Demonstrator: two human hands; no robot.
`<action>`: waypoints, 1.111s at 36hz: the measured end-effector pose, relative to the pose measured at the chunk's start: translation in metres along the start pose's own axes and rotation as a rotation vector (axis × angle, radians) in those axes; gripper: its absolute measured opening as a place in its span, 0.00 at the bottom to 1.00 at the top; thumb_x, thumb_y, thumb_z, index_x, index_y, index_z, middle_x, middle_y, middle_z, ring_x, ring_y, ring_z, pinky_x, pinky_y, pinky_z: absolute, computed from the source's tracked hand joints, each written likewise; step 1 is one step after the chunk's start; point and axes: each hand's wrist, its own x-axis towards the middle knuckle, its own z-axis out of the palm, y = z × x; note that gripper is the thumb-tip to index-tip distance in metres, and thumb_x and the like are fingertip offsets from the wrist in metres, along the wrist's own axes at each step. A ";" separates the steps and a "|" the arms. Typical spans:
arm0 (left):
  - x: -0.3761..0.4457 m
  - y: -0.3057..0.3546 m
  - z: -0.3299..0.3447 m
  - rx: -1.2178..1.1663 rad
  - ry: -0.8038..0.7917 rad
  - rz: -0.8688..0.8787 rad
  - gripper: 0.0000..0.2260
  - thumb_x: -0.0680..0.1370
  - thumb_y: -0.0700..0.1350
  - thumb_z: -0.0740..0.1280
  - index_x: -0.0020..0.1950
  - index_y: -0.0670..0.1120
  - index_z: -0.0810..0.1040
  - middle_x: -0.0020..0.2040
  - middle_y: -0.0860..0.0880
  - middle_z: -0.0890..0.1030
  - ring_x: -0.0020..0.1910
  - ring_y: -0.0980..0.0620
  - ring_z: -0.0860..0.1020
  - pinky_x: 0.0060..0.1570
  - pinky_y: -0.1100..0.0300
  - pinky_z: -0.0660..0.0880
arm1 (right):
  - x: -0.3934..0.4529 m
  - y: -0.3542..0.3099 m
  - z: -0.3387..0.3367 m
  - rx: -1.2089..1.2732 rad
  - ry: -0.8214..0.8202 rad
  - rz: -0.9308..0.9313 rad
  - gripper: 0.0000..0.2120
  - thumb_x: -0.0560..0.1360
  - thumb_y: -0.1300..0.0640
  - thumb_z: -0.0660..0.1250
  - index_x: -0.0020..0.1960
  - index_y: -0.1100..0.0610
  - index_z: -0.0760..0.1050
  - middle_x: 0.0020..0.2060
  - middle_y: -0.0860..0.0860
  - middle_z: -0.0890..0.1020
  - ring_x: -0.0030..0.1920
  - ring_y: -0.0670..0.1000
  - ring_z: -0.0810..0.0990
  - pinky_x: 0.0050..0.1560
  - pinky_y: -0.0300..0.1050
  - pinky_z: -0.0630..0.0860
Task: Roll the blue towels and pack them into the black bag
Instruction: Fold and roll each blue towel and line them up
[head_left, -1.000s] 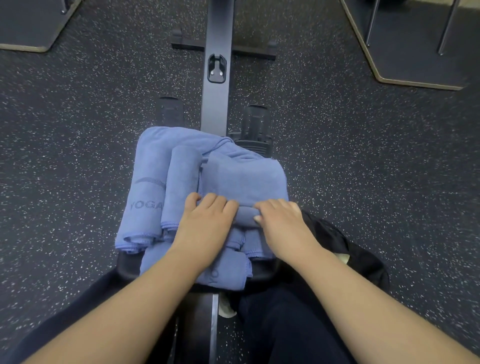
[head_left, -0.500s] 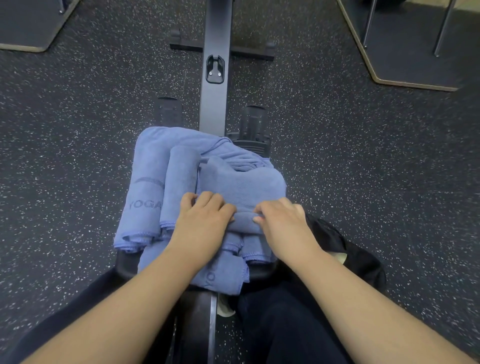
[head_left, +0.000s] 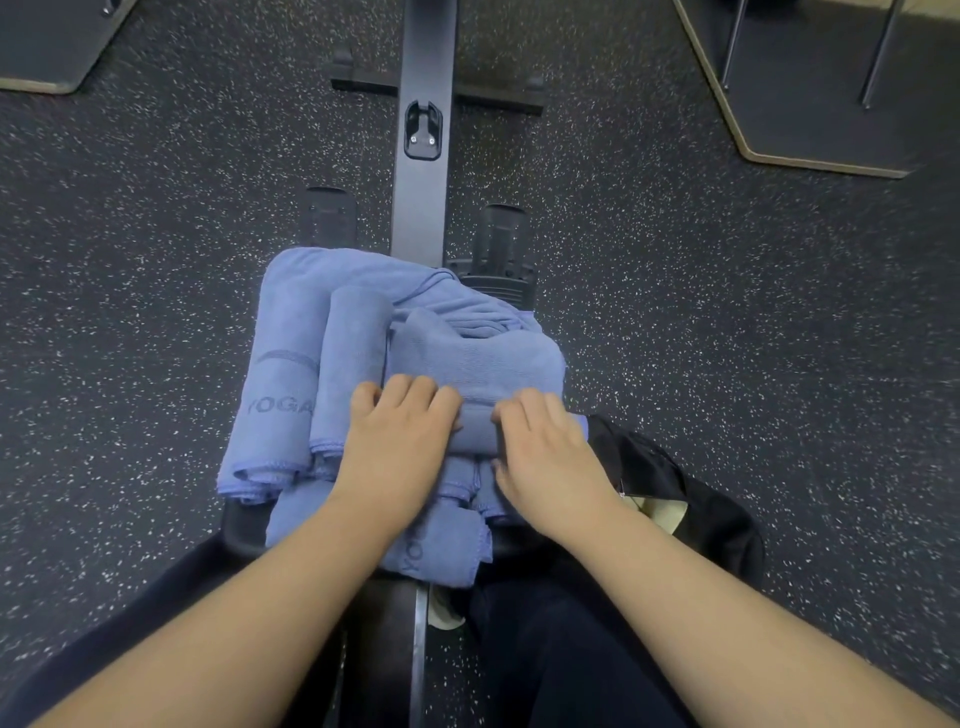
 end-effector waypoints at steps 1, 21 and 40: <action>0.000 0.000 -0.001 -0.009 -0.028 0.006 0.10 0.76 0.51 0.59 0.39 0.47 0.74 0.37 0.48 0.74 0.39 0.45 0.74 0.42 0.52 0.60 | 0.000 0.001 0.000 -0.027 0.015 -0.013 0.10 0.64 0.63 0.66 0.46 0.58 0.74 0.41 0.53 0.74 0.41 0.56 0.74 0.42 0.44 0.63; -0.002 0.003 -0.005 -0.026 -0.072 0.077 0.06 0.71 0.40 0.67 0.47 0.47 0.77 0.46 0.48 0.77 0.46 0.45 0.75 0.46 0.54 0.64 | 0.021 0.005 0.009 0.031 0.092 0.042 0.17 0.65 0.60 0.51 0.45 0.57 0.76 0.38 0.51 0.77 0.39 0.56 0.77 0.42 0.45 0.59; 0.023 0.005 0.000 0.005 -0.112 0.011 0.11 0.67 0.38 0.56 0.40 0.44 0.76 0.36 0.46 0.76 0.38 0.43 0.76 0.46 0.51 0.60 | 0.022 -0.002 0.001 -0.020 0.205 0.083 0.14 0.62 0.57 0.75 0.44 0.57 0.75 0.42 0.53 0.77 0.43 0.58 0.76 0.45 0.50 0.67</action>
